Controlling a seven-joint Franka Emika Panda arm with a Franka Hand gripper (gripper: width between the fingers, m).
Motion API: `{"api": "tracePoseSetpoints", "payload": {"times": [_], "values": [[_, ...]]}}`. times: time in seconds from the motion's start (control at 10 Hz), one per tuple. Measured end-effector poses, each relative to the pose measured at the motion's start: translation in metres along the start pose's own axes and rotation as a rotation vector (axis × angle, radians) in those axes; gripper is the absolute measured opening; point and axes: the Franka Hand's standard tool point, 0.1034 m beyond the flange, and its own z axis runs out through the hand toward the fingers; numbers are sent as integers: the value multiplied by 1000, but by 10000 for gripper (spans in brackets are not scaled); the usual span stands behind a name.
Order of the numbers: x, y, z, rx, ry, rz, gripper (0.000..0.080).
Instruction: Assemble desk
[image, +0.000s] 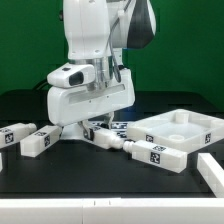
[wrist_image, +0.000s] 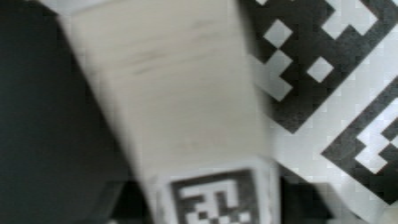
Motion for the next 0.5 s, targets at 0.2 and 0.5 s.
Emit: {"api": "tracePoseSetpoints", "payload": {"times": [0.2, 0.5], "values": [[-1, 1, 0, 0, 0, 3, 284], [-27, 34, -4, -7, 14, 298, 284]]}}
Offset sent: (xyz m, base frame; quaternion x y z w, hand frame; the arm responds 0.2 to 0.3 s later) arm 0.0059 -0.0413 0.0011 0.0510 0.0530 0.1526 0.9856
